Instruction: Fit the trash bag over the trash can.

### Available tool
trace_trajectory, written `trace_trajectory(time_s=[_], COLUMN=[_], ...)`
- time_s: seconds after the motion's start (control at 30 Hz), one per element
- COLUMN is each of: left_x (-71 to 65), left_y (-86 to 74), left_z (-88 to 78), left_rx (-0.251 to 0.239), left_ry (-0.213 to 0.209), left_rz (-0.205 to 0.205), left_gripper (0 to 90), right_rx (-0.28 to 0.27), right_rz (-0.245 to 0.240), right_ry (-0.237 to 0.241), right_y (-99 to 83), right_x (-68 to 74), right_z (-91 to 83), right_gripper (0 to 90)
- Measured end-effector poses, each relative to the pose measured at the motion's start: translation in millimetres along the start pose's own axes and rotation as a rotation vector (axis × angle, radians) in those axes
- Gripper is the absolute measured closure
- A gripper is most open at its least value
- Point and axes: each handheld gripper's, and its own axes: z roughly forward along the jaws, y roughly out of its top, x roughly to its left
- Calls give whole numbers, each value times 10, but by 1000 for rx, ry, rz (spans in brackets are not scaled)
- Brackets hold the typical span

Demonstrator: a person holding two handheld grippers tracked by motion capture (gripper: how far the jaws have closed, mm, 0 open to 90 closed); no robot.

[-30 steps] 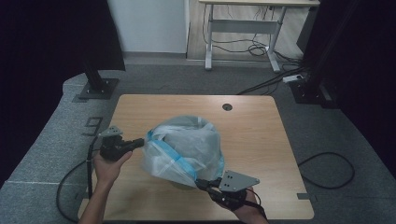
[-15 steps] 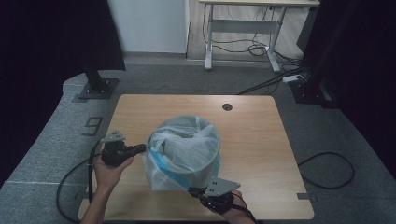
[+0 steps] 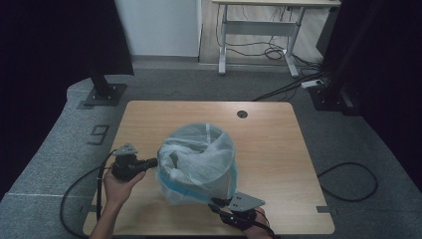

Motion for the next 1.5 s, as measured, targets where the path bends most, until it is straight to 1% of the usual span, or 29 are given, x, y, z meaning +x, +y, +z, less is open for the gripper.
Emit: trace_trajectory(time_s=[0.03, 0.07, 0.1, 0.13, 0.17, 0.23, 0.27, 0.3, 0.33, 0.4, 0.43, 0.5, 0.57, 0.67, 0.7, 0.73, 0.83, 0.93, 1.0, 1.07, 1.1, 1.2, 1.33, 1.4, 1.47, 1.5], left_x=[4, 8, 10, 10, 9, 8, 8, 5, 2, -5, -8, -14, -13, -10, -13, -14, -23, -37, -42, -45, -45, -39, -44, -52, -49, -49], left_y=[-14, -20, -22, -20, -16, -14, -15, -16, -16, -11, -9, -5, -4, -8, -10, -12, -23, -46, -61, -76, -83, -93, -97, -95, -95, -95], left_z=[1, 2, 3, 3, 5, 14, 23, 29, 36, 43, 45, 47, 44, 33, 30, 27, 22, 40, 62, 87, 99, 136, 220, 257, 284, 284], left_rx=[-2, -2, -1, -3, -5, -5, -2, -1, -1, -3, -3, -1, -2, -2, -2, -1, 3, 12, 24, 36, 40, 54, 73, 77, 87, 87], left_ry=[1, 0, 4, 1, -2, -6, -6, -5, -8, -11, -13, -12, -13, -12, -10, -9, -6, -5, -6, 1, -1, 0, 7, 18, 34, 34], left_rz=[-3, -6, -5, -7, -7, -9, -8, -7, -8, -9, -9, -8, -8, -5, -5, -4, 1, -4, -5, -4, -7, -9, -7, -5, -4, -4], left_gripper=[899, 899, 899, 899, 899, 899, 899, 899, 899, 899, 899, 899, 899, 899, 899, 899, 899, 899, 899, 899, 899, 898, 898, 895, 890, 887], right_rx=[-22, -58, -77, -98, -117, -139, -142, -148, -153, -157, -166, -174, -189, -194, -193, -190, -169, -117, -86, -57, -39, -21, 2, 21, 26, 28], right_rz=[9, 24, 34, 46, 60, 74, 79, 95, 102, 103, 100, 93, 91, 111, 114, 112, 106, 101, 89, 95, 116, 163, 155, 134, 139, 145], right_ry=[-12, -34, -48, -77, -117, -172, -190, -194, -191, -194, -191, -200, -219, -215, -218, -222, -224, -223, -234, -248, -250, -244, -261, -285, -296, -298], right_y=[4, 13, 19, 28, 40, 61, 70, 89, 103, 150, 173, 220, 262, 310, 319, 321, 282, 171, 115, 48, 5, -61, -84, -110, -135, -146], right_x=[-1, -13, -24, -44, -73, -119, -134, -153, -158, -136, -121, -89, -77, -104, -108, -109, -102, -110, -131, -198, -251, -343, -372, -384, -406, -425], right_z=[-53, -139, -190, -250, -312, -367, -371, -362, -346, -281, -247, -189, -160, -168, -175, -181, -174, -86, -17, 55, 89, 128, 164, 188, 195, 193], right_gripper=[646, 613, 591, 569, 542, 471, 445, 412, 397, 364, 367, 395, 518, 772, 835, 874, 889, 889, 890, 890, 890, 890, 889, 889, 889, 889])
